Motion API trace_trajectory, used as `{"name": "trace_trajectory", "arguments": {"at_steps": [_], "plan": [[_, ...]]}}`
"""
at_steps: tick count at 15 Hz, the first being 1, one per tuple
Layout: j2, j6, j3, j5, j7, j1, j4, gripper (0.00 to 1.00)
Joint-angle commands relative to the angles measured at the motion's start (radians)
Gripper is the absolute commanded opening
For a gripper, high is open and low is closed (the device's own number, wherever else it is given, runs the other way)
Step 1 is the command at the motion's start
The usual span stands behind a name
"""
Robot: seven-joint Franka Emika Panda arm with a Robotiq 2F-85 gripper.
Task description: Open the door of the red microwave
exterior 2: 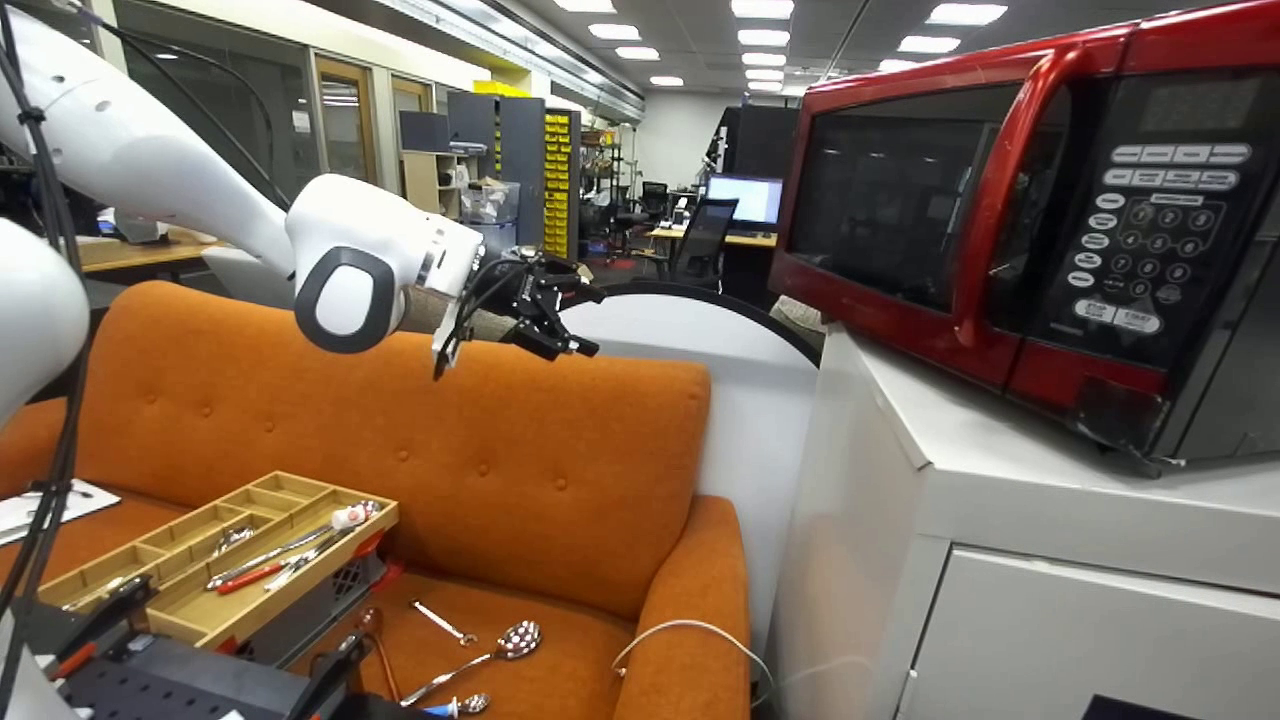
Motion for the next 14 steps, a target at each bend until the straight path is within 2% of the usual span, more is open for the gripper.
{"name": "trace_trajectory", "arguments": {"at_steps": [1,7,14], "plan": [[0.033,0.0,-0.039,0.079,-0.071,0.009,-0.02,1.0],[0.127,0.002,-0.172,0.265,-0.149,0.017,-0.093,1.0],[0.269,0.002,-0.224,0.508,-0.179,-0.032,-0.132,1.0]]}}
